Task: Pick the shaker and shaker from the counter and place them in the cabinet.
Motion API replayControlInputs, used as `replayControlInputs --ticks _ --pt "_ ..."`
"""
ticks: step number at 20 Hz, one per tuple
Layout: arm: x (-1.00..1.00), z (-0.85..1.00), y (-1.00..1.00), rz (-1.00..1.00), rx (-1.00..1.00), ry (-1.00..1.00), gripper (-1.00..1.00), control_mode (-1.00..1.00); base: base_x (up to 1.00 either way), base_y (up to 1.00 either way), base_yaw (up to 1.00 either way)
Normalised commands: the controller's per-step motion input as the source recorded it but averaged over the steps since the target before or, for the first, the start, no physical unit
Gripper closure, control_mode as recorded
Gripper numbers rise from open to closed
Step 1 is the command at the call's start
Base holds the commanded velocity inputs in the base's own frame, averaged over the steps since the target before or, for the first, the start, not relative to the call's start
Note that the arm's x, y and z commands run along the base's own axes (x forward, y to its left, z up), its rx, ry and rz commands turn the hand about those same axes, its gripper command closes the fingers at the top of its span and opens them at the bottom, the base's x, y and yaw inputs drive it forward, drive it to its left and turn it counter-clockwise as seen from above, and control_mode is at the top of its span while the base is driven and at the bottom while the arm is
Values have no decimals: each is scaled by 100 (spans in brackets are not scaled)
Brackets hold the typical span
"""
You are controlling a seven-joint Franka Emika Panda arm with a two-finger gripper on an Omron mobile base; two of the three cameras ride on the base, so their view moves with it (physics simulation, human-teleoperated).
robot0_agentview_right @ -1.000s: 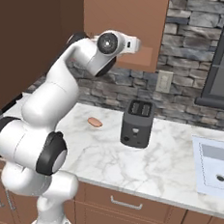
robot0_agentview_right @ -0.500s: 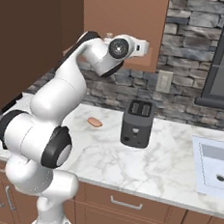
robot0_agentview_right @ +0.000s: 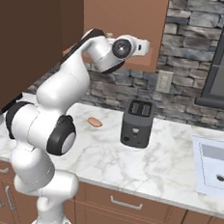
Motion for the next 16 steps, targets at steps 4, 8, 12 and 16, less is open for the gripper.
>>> replayControlInputs --ticks 4,8,12,16 --pt "5 0 0 0 0 1 -100 -100 0 0 0" --pt "-15 5 0 -3 0 0 -100 -100 0 0 0" --pt "-26 6 0 -4 0 0 -100 -100 0 0 0" --pt "-39 9 0 -4 0 0 -100 -100 0 0 0"
